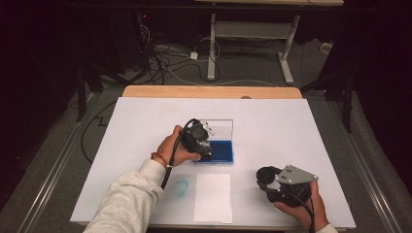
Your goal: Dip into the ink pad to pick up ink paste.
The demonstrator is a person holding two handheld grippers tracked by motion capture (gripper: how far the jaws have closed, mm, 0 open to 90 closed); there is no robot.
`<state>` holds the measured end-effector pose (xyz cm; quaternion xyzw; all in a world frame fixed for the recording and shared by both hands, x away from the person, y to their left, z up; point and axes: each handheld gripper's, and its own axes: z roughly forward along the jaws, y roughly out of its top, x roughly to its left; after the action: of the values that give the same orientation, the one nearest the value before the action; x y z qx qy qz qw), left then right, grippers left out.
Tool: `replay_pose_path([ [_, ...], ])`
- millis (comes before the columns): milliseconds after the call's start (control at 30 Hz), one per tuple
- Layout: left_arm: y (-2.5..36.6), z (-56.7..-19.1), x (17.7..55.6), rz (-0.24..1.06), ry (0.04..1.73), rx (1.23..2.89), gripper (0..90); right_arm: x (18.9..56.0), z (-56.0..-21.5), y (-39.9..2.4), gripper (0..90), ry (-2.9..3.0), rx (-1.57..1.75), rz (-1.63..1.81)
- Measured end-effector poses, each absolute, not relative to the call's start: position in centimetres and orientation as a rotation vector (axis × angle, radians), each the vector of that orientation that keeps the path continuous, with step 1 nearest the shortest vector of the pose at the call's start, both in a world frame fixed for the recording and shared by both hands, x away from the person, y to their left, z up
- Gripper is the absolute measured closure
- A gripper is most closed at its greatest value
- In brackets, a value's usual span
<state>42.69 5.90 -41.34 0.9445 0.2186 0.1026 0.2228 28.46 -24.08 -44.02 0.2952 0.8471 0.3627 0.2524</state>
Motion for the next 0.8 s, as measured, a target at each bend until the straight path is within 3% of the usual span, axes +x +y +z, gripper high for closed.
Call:
replay_pose_path([
  [800,5.04,-40.63,42.51,0.333,0.601,2.624,54.9,28.32,-43.38,-24.45,38.6,2.271,0.801,0.999],
])
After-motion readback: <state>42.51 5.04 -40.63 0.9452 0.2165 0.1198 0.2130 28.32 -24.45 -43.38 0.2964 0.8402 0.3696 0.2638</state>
